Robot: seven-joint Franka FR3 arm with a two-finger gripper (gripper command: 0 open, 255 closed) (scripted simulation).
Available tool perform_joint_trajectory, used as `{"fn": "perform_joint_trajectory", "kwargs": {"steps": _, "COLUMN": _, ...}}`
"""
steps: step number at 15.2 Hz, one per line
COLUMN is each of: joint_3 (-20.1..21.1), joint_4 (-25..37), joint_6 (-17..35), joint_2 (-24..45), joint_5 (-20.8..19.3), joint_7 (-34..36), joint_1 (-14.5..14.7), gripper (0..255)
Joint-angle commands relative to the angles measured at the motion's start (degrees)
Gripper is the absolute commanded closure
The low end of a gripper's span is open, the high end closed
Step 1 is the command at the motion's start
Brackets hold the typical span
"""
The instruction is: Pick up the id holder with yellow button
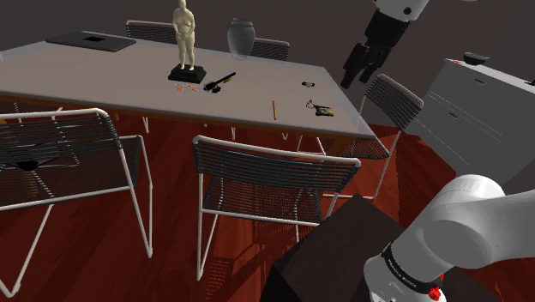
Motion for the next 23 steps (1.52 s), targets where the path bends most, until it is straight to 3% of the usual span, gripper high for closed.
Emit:
{"fn": "perform_joint_trajectory", "kwargs": {"steps": 1, "joint_3": 0.00, "joint_4": 0.00, "joint_6": 0.00, "joint_2": 0.00, "joint_5": 0.00, "joint_7": 0.00, "joint_1": 0.00, "gripper": 0}}
{"fn": "perform_joint_trajectory", "kwargs": {"steps": 13, "joint_3": -10.21, "joint_4": 0.78, "joint_6": 17.75, "joint_2": 16.78, "joint_5": -4.61, "joint_7": -14.48, "joint_1": -0.60, "gripper": 0}}
{"fn": "perform_joint_trajectory", "kwargs": {"steps": 23, "joint_3": -17.63, "joint_4": 10.46, "joint_6": 29.15, "joint_2": 36.51, "joint_5": -1.04, "joint_7": -28.03, "joint_1": -0.12, "gripper": 0}}
